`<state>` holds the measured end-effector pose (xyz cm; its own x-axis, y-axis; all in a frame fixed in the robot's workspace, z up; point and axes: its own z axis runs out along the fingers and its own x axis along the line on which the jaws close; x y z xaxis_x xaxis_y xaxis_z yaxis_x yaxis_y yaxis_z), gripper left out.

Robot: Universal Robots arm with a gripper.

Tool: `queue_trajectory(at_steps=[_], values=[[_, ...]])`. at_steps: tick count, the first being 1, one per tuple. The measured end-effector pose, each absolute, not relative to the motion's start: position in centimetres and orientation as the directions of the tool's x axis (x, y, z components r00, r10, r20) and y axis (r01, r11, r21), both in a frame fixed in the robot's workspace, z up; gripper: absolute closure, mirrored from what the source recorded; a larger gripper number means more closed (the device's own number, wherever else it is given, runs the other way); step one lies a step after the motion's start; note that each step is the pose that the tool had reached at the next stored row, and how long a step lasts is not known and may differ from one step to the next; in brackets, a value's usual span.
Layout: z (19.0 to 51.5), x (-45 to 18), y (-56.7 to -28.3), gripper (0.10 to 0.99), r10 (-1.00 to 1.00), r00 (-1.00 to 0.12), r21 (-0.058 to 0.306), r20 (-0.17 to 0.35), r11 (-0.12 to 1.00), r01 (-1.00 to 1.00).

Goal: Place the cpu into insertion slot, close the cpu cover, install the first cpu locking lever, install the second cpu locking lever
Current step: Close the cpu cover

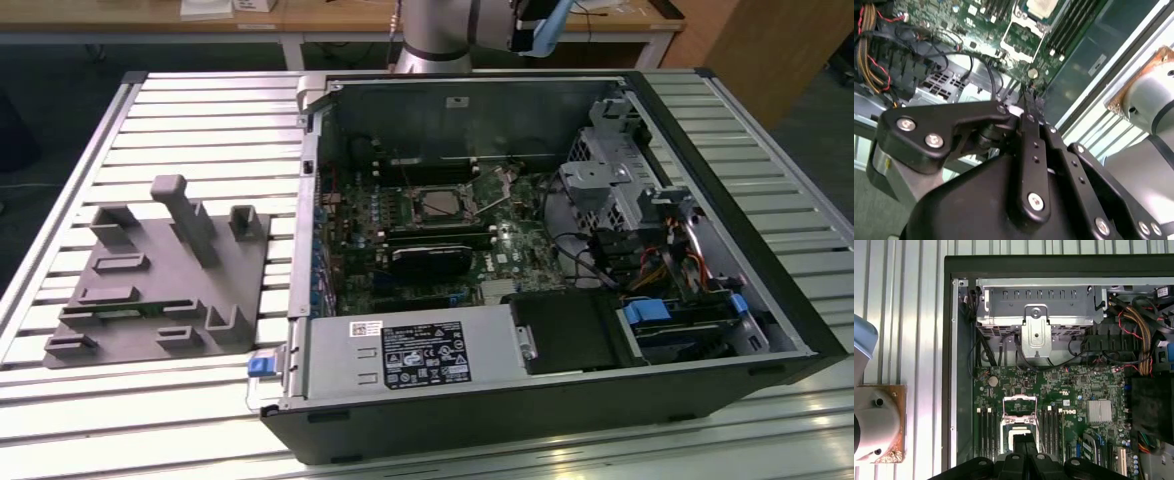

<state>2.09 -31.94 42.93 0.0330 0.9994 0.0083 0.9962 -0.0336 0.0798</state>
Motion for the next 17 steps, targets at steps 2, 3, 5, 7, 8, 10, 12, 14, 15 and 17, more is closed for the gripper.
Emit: queue_trajectory(at_steps=[2, 3, 5, 7, 8, 10, 12, 14, 15, 17], values=[[42.93, 2.09, -31.94, 0.980, 0.999, 0.033, 0.080, 0.008, -0.034, 0.996], [42.94, 2.09, -31.95, 0.980, 0.999, 0.033, 0.080, 0.008, -0.034, 0.996], [42.94, 2.09, -31.94, 0.980, 0.999, 0.033, 0.080, 0.008, -0.034, 0.996], [42.95, 2.09, -31.94, 0.980, 0.999, 0.033, 0.080, 0.008, -0.034, 0.996], [42.96, 2.09, -31.94, 0.980, 0.999, 0.033, 0.080, 0.008, -0.034, 0.996], [42.97, 2.09, -31.95, 0.980, 0.999, 0.033, 0.080, 0.008, -0.034, 0.996], [42.97, 2.09, -31.94, 0.980, 0.999, 0.033, 0.080, 0.008, -0.034, 0.996], [42.98, 2.09, -31.94, 0.980, 0.999, 0.033, 0.080, 0.008, -0.034, 0.996], [42.98, 2.09, -31.95, 0.980, 0.999, 0.033, 0.080, 0.008, -0.034, 0.996], [42.93, 2.09, -31.94, 0.980, 0.999, 0.033, 0.080, 0.008, -0.034, 0.996]])
